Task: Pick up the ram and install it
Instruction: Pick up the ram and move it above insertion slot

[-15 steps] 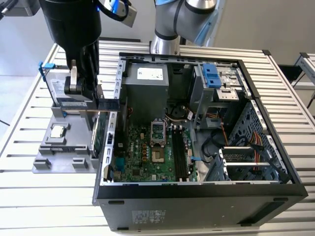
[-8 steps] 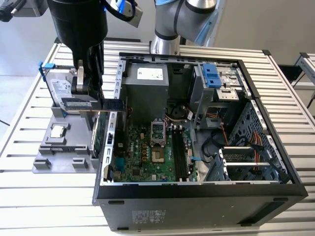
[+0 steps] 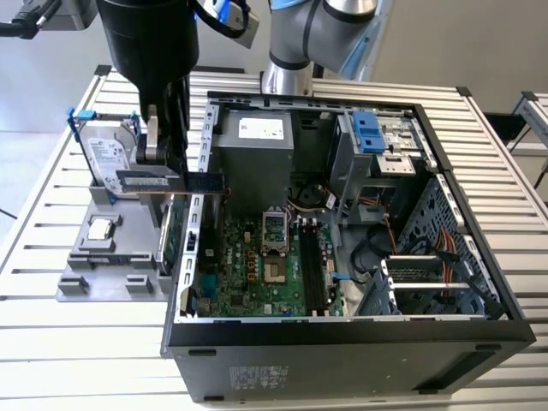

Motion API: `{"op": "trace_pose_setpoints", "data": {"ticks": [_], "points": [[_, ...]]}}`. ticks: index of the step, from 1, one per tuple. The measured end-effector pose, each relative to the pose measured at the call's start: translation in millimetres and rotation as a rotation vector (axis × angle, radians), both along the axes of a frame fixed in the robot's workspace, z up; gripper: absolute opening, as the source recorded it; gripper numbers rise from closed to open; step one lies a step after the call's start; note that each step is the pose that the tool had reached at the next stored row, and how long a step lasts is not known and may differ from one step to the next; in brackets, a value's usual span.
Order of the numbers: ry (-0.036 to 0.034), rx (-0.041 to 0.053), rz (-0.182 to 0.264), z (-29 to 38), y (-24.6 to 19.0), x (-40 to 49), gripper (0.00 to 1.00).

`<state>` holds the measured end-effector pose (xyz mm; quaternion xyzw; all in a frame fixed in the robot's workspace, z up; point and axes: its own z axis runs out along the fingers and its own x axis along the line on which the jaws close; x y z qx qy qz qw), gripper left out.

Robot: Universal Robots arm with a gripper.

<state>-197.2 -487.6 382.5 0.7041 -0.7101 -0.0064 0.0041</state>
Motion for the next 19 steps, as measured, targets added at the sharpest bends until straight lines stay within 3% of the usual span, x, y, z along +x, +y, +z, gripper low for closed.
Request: {"op": "trace_pose_setpoints", "data": {"ticks": [3, 19], "points": [[-0.0001, 0.0001, 0.000, -0.1, 0.0, 7.6, 0.00], [0.0000, 0.0000, 0.000, 0.0, 0.0, 30.4, 0.00]]}}
